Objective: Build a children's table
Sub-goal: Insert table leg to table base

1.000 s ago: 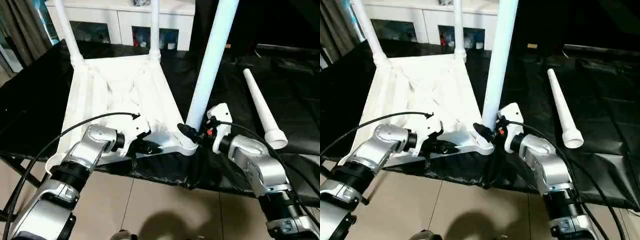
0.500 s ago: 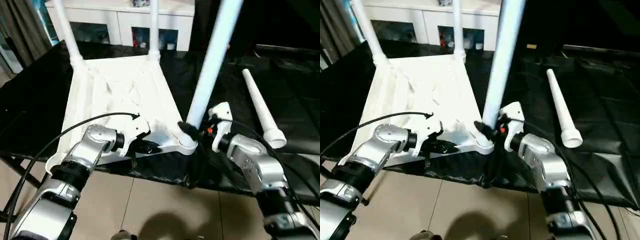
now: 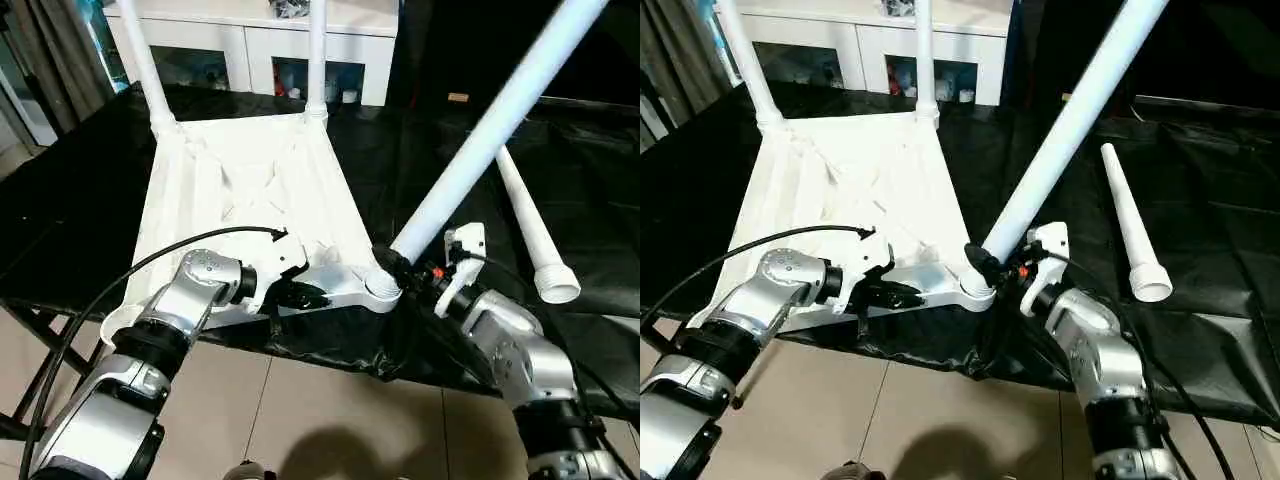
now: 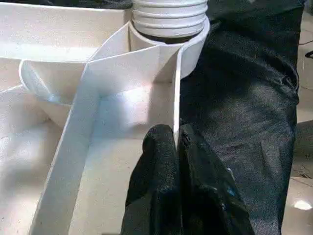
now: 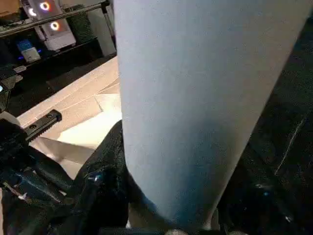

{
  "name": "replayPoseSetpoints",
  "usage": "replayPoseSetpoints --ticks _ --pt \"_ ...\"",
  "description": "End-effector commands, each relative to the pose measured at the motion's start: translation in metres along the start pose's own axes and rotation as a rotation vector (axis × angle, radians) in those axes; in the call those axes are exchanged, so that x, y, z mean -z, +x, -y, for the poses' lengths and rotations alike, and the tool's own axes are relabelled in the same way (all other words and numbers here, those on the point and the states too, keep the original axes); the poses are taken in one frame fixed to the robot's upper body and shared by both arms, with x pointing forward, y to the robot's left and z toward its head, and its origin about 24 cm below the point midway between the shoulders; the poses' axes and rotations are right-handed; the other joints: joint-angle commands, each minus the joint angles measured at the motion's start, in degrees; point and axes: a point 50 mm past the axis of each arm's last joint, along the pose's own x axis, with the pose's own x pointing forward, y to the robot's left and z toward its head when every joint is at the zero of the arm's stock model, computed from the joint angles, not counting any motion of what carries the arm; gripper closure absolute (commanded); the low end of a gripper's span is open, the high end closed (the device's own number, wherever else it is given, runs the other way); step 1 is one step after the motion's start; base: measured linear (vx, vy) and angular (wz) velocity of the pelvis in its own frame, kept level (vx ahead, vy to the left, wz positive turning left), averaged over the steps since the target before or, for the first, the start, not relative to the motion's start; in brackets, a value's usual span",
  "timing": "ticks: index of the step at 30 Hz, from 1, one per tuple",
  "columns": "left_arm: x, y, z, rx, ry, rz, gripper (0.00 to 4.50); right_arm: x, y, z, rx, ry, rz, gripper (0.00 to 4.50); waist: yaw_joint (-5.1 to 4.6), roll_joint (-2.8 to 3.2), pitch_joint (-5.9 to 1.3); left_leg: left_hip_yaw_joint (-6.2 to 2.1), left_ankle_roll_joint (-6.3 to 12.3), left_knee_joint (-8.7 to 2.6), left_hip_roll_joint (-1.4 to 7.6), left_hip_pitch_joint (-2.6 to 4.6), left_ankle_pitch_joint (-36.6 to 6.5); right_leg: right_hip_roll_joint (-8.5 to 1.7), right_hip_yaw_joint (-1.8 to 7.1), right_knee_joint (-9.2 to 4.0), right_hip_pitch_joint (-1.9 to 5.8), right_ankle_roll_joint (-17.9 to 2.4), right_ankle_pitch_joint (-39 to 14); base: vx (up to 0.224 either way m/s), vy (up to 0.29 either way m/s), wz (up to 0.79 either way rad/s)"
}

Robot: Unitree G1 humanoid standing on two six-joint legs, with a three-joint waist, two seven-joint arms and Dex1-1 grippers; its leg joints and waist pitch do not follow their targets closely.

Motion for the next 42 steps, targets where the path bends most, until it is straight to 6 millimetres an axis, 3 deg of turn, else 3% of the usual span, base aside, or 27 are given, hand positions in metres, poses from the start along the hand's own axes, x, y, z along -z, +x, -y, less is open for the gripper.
replayPoseSetpoints --ticks 1,6,12,17,28,31,32,42 --pt "-0.001 -0.009 -0.010 -0.085 -0.016 0.011 4.50 0.032 -0.018 0.008 0.105 0.041 -0.107 2.60 -0.07 0.09 -3.63 -1.72 -1.30 -4.73 2.68 1.69 -18.0 -4.61 2.84 -5.44 1.67 -10.1 -21.1 0.000 0.000 0.00" --pt "-0.001 -0.009 -0.010 -0.082 -0.011 0.007 4.50 0.036 -0.021 0.004 0.102 -0.008 -0.115 2.60 -0.27 0.00 -3.43 -1.90 -1.52 -5.07 2.71 1.59 -19.9 -4.51 2.70 -5.72 1.64 -9.4 -23.2 0.000 0.000 0.00" --pt "0.000 -0.009 -0.010 -0.078 0.001 -0.001 4.50 0.026 -0.019 -0.004 0.050 -0.169 -0.150 2.60 -0.37 -0.27 -3.30 -2.08 -1.88 -5.13 2.69 1.86 -21.8 -4.74 2.80 -6.34 1.30 -7.5 -28.1 0.000 0.000 0.00" --pt "0.001 -0.009 -0.009 -0.064 0.012 -0.011 4.50 0.020 -0.012 -0.009 -0.025 -0.238 -0.192 2.60 -0.43 -0.38 -3.38 -2.01 -1.48 -5.20 2.76 1.60 -20.7 -4.50 2.81 -6.04 1.41 -7.9 -25.4 0.000 0.000 0.00" --pt "0.001 -0.010 -0.008 0.000 0.035 -0.039 4.50 0.015 0.009 -0.012 -0.190 -0.277 -0.325 2.60 -0.83 -0.39 -3.26 -2.15 -1.76 -5.18 2.77 1.76 -22.2 -4.65 2.76 -6.32 1.30 -7.7 -28.1 0.000 0.000 0.00" --pt "0.001 -0.011 -0.007 0.037 0.056 -0.056 4.50 0.017 0.010 -0.009 -0.230 -0.293 -0.361 2.60 -1.01 -0.52 -3.33 -2.11 -1.88 -5.20 2.73 1.64 -22.1 -4.63 2.77 -6.19 1.36 -8.3 -26.5 0.000 0.000 0.00" --pt "-0.001 -0.012 -0.007 0.066 0.077 -0.054 4.50 0.017 0.011 -0.009 -0.268 -0.292 -0.370 2.60 -1.01 -0.94 -3.36 -2.08 -1.61 -5.13 2.68 1.65 -22.0 -4.66 2.73 -6.20 1.37 -8.5 -26.4 0.000 0.000 0.00" --pt "-0.009 -0.020 -0.008 0.225 0.125 -0.065 4.50 0.025 0.006 -0.011 -0.451 -0.264 -0.443 2.60 -0.02 -0.74 -3.76 -1.53 -0.60 -5.05 3.06 1.60 -18.3 -4.45 2.75 -4.89 1.84 -12.5 -16.4 0.000 0.000 0.00"
